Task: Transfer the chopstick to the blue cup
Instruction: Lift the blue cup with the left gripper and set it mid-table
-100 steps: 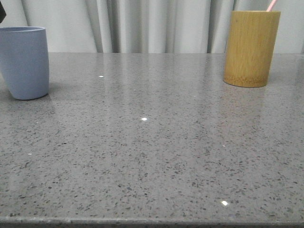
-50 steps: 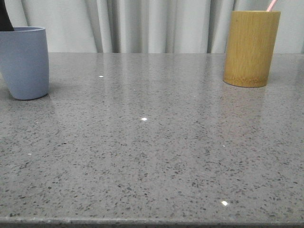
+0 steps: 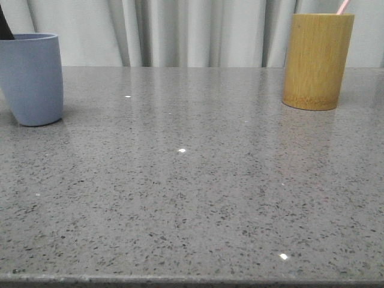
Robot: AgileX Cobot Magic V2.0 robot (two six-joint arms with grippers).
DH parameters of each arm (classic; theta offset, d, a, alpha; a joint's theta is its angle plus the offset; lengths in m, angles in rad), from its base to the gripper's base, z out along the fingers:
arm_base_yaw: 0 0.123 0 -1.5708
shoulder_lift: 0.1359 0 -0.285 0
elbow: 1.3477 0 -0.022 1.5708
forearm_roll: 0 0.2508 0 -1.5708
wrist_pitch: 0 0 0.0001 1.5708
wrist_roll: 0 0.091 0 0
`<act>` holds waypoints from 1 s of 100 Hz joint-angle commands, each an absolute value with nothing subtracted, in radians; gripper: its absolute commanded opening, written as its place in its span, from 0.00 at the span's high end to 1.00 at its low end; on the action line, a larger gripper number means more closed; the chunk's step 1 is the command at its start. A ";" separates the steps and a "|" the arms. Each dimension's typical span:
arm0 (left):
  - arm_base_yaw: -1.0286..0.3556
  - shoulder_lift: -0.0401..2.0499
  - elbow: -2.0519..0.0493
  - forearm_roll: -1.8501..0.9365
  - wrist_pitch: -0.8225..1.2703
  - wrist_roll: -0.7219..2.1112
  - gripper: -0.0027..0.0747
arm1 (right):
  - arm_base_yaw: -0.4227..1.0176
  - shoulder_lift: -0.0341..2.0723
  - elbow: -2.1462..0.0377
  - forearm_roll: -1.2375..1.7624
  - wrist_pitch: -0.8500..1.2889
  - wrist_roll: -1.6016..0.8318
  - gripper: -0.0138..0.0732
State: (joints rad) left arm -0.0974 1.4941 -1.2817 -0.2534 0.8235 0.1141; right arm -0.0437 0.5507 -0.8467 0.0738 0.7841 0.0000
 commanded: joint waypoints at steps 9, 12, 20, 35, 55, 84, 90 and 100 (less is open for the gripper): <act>-0.096 1.465 -1.344 -0.283 0.797 0.121 0.99 | -0.050 0.562 -0.879 0.076 0.706 0.000 0.13; -0.096 1.465 -1.356 -0.286 0.809 0.121 0.99 | -0.050 0.562 -0.879 0.076 0.706 0.000 0.13; -0.096 1.465 -1.401 -0.304 0.844 0.121 0.99 | -0.050 0.562 -0.879 0.076 0.706 0.000 0.13; -0.133 1.465 -1.487 -0.316 0.914 0.127 0.99 | -0.050 0.562 -0.879 0.076 0.706 0.000 0.13; -0.246 1.488 -1.559 -0.307 0.918 0.136 0.99 | -0.050 0.562 -0.879 0.076 0.706 0.000 0.13; -0.378 1.660 -1.726 -0.305 0.951 0.136 0.99 | -0.050 0.562 -0.879 0.076 0.704 0.000 0.13; -0.399 1.691 -1.765 -0.305 0.952 0.136 0.99 | -0.050 0.562 -0.879 0.076 0.704 0.000 0.13; -0.434 1.741 -1.821 -0.303 0.963 0.136 0.99 | -0.050 0.562 -0.879 0.076 0.704 0.000 0.13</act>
